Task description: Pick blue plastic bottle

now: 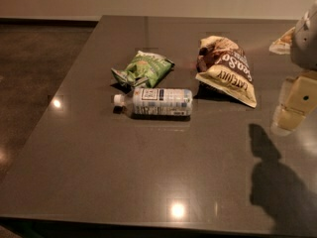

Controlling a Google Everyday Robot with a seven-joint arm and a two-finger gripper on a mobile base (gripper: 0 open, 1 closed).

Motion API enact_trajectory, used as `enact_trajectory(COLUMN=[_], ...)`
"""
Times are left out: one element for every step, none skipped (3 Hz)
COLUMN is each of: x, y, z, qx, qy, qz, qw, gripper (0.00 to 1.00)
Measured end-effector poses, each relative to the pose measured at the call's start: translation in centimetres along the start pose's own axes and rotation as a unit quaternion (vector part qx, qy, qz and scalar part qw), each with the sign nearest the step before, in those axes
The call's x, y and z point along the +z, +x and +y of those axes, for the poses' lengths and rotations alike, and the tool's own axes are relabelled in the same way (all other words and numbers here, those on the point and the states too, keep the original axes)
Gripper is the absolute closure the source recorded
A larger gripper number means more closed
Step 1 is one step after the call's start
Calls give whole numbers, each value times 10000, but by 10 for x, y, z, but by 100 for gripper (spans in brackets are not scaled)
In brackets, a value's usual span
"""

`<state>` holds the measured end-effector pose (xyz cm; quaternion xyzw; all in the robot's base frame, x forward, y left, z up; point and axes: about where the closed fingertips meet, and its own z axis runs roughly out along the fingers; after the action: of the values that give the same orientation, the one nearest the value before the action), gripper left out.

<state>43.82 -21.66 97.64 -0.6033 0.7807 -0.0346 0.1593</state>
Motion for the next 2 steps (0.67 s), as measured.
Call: enact_trajectory(x=[1, 3], y=[-2, -8], z=[0, -1], qx=[-20, -76], qy=[-3, -10], qz=[1, 3], qw=[10000, 10000], gripper=[0, 0])
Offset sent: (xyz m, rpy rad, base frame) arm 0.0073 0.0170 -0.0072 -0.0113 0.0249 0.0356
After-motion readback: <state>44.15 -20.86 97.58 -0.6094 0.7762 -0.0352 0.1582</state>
